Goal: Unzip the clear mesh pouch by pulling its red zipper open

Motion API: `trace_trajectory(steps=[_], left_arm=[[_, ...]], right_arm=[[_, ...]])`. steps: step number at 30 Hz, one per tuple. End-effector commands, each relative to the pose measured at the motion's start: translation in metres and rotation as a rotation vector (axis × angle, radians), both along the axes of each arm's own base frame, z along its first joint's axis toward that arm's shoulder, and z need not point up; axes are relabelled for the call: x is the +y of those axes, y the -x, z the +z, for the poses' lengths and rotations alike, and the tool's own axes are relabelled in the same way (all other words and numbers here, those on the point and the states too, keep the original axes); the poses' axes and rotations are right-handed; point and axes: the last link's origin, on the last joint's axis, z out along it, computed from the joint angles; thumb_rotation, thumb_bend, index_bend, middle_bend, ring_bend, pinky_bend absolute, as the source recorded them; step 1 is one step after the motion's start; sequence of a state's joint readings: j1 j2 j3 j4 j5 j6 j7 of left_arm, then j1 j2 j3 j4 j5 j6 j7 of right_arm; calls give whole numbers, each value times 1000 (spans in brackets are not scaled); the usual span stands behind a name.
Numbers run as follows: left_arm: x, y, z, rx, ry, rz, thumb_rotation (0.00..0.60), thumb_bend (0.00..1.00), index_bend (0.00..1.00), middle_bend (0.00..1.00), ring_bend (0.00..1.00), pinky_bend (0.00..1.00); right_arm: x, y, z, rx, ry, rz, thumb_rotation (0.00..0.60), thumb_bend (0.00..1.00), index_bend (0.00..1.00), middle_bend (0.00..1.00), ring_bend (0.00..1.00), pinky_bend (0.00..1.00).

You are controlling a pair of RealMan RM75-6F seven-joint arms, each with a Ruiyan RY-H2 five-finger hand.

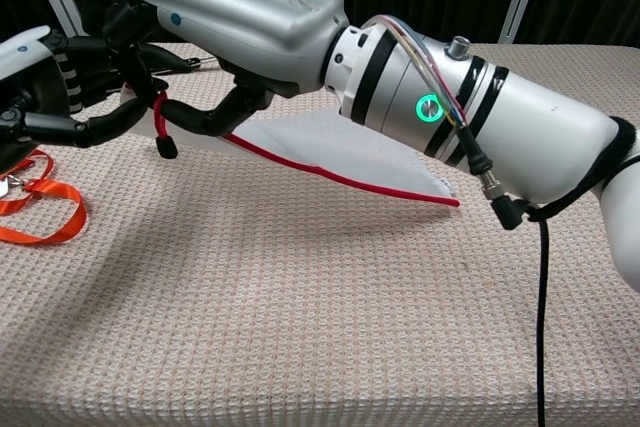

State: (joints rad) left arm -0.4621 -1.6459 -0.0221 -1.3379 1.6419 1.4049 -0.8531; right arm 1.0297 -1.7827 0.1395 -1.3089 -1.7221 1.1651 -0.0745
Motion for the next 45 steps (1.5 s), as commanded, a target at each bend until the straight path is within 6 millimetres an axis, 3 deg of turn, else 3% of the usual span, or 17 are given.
trace_trajectory(steps=[1,22,45], left_arm=[[0,0,0,-57,15,12,600,461,693,266,123,161],[-5,6,3,-329,162,69,600,476,708,267,123,161],[5,22,7,-444,192,152,600,481,720,267,122,161]], right_arm=[[0,1,1,1,6,2,600,503,854,187,0,0],[-1,12,9,11,40,-6,600,502,857,187,0,0],[1,32,19,28,66,-28,600,502,864,187,0,0]])
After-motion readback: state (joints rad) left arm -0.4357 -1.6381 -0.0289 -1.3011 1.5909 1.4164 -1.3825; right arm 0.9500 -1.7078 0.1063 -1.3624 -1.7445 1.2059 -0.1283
